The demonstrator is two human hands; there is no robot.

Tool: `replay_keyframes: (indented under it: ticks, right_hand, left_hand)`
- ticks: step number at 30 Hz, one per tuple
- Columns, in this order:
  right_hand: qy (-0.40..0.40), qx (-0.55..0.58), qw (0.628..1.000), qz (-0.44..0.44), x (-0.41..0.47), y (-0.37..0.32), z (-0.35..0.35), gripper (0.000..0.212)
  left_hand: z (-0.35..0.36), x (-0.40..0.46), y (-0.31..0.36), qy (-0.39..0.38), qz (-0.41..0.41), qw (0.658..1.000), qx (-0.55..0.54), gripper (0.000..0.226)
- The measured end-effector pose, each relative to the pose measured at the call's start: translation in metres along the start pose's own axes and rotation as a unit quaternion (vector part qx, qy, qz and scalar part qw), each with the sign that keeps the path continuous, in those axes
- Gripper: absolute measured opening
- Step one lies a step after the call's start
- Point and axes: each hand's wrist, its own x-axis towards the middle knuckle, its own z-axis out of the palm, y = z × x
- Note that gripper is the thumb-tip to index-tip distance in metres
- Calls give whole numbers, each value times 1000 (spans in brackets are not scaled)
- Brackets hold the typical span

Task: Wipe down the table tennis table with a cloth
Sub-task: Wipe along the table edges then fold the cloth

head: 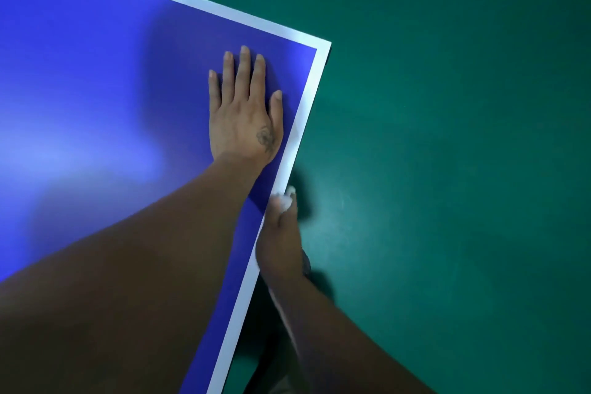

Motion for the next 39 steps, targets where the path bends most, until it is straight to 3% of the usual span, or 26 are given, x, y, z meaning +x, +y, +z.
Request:
replay_keyframes:
  ticks: [5,8,12,19,27,33,39]
  right_hand:
    - [38,-43,998,-33,94,-66,-14,57]
    - [39,-11,999,-31,128,-107,-26,47]
    - [44,-27,997,-57,93,-85,-17,60]
    - [29,18,999,-29,41,-35,-4,59]
    - [47,-44,997,-34,110,-85,-16,55]
    - [72,-15,996,-52,190,-162,-32,56]
    - [38,-31,997,-65,196,-188,-51,51]
  left_hand:
    - [-2,-2,-1,3,-2,1000,24,62]
    - [-2,0,0,2,-8,999,33,62]
    - [-2,2,1,7,-11,999,33,62]
    - [1,5,0,20,-13,999,23,58]
    - [2,7,0,19,-20,999,16,59]
    - [1,7,1,33,-12,999,8,56]
    - [2,7,0,29,-8,999,14,55]
